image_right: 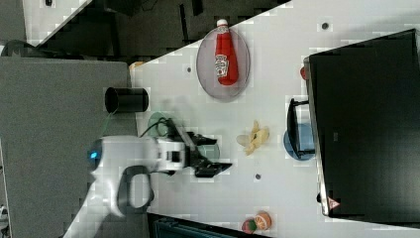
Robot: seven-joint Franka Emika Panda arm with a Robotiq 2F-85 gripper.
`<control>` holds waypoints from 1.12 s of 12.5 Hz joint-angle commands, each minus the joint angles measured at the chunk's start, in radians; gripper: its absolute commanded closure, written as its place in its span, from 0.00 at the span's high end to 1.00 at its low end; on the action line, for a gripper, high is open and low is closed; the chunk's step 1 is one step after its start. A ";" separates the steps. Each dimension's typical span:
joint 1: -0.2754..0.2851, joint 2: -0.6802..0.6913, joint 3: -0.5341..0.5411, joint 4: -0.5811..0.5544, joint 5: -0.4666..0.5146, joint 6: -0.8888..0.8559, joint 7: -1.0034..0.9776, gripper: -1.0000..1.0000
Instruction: Pick banana from table and place on oven.
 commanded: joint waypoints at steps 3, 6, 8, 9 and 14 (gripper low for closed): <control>0.007 0.160 -0.005 0.007 0.005 0.262 0.022 1.00; 0.006 0.275 -0.004 -0.023 0.005 0.401 0.025 1.00; 0.006 0.336 -0.004 -0.027 0.005 0.467 0.025 1.00; 0.007 0.364 -0.004 -0.028 0.005 0.493 0.025 1.00; 0.008 0.430 0.000 -0.029 0.005 0.566 0.025 0.59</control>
